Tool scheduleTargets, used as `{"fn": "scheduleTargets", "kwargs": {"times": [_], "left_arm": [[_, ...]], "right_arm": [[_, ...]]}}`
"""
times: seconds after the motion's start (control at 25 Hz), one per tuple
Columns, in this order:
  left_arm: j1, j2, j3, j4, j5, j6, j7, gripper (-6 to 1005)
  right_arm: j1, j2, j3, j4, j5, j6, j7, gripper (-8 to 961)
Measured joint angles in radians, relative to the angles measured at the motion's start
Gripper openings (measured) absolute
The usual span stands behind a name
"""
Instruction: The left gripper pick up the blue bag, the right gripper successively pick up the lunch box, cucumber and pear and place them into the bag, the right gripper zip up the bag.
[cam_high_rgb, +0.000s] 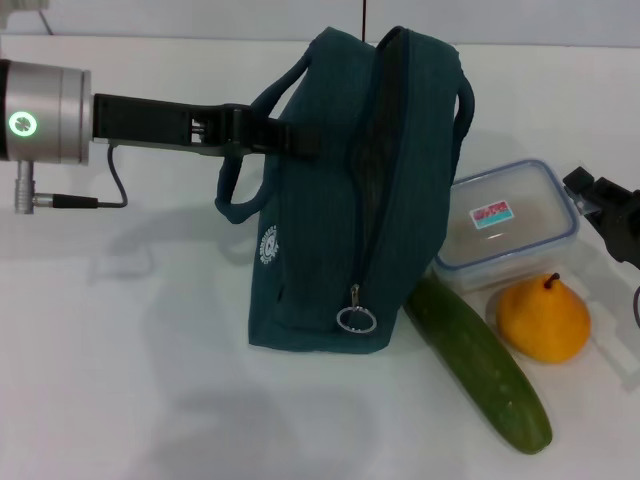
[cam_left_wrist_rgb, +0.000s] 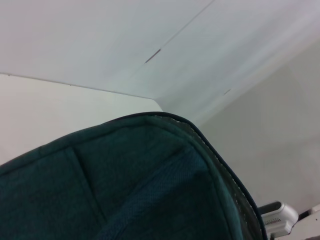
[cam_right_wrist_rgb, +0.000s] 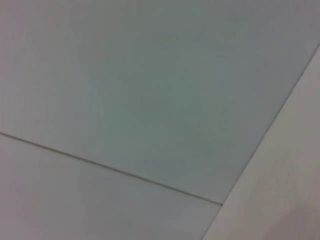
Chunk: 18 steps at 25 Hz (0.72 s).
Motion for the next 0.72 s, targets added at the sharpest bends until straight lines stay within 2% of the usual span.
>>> {"fn": "scheduleTargets", "kwargs": {"times": [0.24, 0.72], "left_arm": [[-0.002, -0.001, 0.001, 0.000, 0.000, -0.008, 0.000, 65], [-0.013, 0.002, 0.000, 0.000, 0.000, -0.010, 0.000, 65]], "right_arm": [[0.000, 0.000, 0.006, 0.000, -0.008, -0.007, 0.007, 109], [-0.008, 0.000, 0.009, -0.013, -0.001, -0.014, 0.203, 97]]}}
